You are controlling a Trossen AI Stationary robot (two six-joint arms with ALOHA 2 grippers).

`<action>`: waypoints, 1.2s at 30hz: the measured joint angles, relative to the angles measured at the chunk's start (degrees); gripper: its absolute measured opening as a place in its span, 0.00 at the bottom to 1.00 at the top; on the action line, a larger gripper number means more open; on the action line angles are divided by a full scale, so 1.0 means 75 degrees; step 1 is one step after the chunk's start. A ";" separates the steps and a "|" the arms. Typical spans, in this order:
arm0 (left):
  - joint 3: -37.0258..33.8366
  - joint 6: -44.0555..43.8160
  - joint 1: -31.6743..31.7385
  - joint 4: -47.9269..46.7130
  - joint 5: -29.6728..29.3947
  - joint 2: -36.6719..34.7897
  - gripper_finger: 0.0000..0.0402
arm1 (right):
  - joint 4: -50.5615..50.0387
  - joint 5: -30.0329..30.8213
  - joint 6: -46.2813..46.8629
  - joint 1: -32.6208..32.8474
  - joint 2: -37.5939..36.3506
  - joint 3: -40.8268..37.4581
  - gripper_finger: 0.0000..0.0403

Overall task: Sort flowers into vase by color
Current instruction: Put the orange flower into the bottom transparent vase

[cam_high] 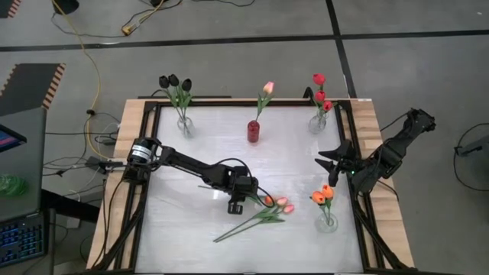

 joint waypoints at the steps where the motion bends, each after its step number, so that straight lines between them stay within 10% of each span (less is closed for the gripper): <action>1: -0.0001 0.0000 -0.0001 0.0000 0.0003 0.0001 0.07 | 0.0000 -0.0001 -0.0007 0.0000 0.0000 0.0000 0.45; 24: -0.0033 -0.0378 0.0538 0.0889 -0.0039 -0.0734 0.00 | 0.0000 -0.0004 -0.0017 0.0000 -0.0006 0.0000 0.45; 36: -0.0035 -0.0960 0.1117 0.4201 0.0653 -0.0783 0.00 | 0.0015 -0.0010 -0.0018 0.0000 -0.0006 0.0000 0.45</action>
